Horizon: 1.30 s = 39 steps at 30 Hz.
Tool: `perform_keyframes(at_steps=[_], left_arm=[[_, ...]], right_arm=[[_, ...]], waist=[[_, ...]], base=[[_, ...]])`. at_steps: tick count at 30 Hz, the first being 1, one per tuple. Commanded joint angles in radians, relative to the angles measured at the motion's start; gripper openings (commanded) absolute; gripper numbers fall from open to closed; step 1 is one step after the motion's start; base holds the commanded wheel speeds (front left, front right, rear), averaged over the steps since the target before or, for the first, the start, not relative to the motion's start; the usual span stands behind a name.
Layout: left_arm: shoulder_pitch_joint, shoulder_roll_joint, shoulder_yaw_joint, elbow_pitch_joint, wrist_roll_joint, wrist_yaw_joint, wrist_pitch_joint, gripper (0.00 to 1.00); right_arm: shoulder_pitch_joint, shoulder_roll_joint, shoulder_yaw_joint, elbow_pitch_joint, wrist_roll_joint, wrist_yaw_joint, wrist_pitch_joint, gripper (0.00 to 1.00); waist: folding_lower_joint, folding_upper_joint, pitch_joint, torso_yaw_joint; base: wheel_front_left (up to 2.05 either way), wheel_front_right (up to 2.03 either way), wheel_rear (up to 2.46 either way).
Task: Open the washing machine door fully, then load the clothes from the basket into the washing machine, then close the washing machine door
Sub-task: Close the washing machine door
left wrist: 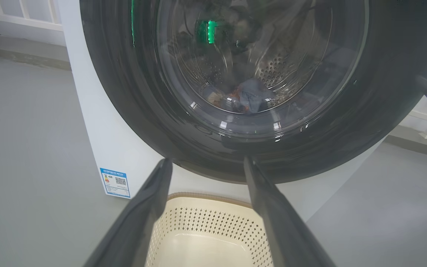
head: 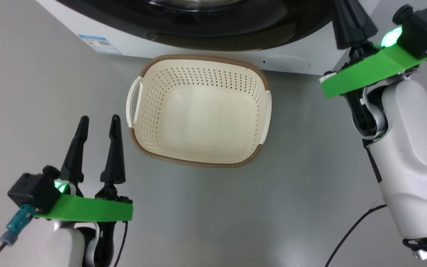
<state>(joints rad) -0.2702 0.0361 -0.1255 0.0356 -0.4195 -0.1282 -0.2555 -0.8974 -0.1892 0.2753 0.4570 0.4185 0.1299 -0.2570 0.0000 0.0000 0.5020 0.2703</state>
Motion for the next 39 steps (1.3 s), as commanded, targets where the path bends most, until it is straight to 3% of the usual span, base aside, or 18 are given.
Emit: perform_keyframes(at_steps=[1,3,5,8,10,13,23,39], left_arm=[[0.009,0.022,0.039,-0.014,-0.006,-0.003,-0.006,1.00],[0.015,0.025,0.044,-0.011,-0.005,-0.003,-0.006,1.00],[0.022,0.029,0.049,-0.008,-0.004,-0.003,-0.006,1.00],[0.032,0.037,0.056,0.000,-0.004,-0.003,-0.006,1.00],[0.039,0.042,0.060,0.005,-0.005,-0.003,-0.006,1.00],[0.046,0.049,0.067,0.012,-0.004,-0.003,-0.006,1.00],[0.076,0.076,0.086,0.031,0.002,-0.003,-0.006,1.00],[0.126,0.117,0.110,0.061,0.016,-0.003,-0.006,1.00]], right_arm=[[0.046,0.025,0.026,-0.032,0.007,0.001,-0.005,0.00],[0.062,0.025,0.030,-0.036,0.012,0.001,-0.005,0.00],[0.079,0.027,0.033,-0.040,0.015,0.001,-0.005,0.24],[0.108,0.032,0.036,-0.043,0.015,0.001,-0.005,0.47],[0.128,0.034,0.036,-0.043,0.016,0.001,-0.005,0.69],[0.157,0.035,0.037,-0.045,0.017,0.001,-0.005,0.84],[0.265,0.039,0.020,-0.045,0.018,0.001,-0.005,1.00],[0.422,0.037,-0.014,-0.046,0.015,0.001,-0.005,1.00]], waist=[[0.0000,0.0000,-0.022,-0.012],[0.0000,0.0000,-0.035,-0.018],[0.0000,0.0000,-0.050,-0.027],[0.0000,0.0000,-0.072,-0.041],[0.0000,0.0000,-0.085,-0.049],[0.0000,0.0000,-0.105,-0.062],[0.0000,0.0000,-0.180,-0.115],[0.0000,0.0000,-0.274,-0.205]], base=[[0.00,0.00,0.00],[0.00,0.00,0.00],[0.00,0.00,0.00],[0.00,0.00,0.00],[0.00,0.00,0.00],[0.00,0.00,0.00],[0.00,0.00,0.00],[0.00,0.00,0.00]])
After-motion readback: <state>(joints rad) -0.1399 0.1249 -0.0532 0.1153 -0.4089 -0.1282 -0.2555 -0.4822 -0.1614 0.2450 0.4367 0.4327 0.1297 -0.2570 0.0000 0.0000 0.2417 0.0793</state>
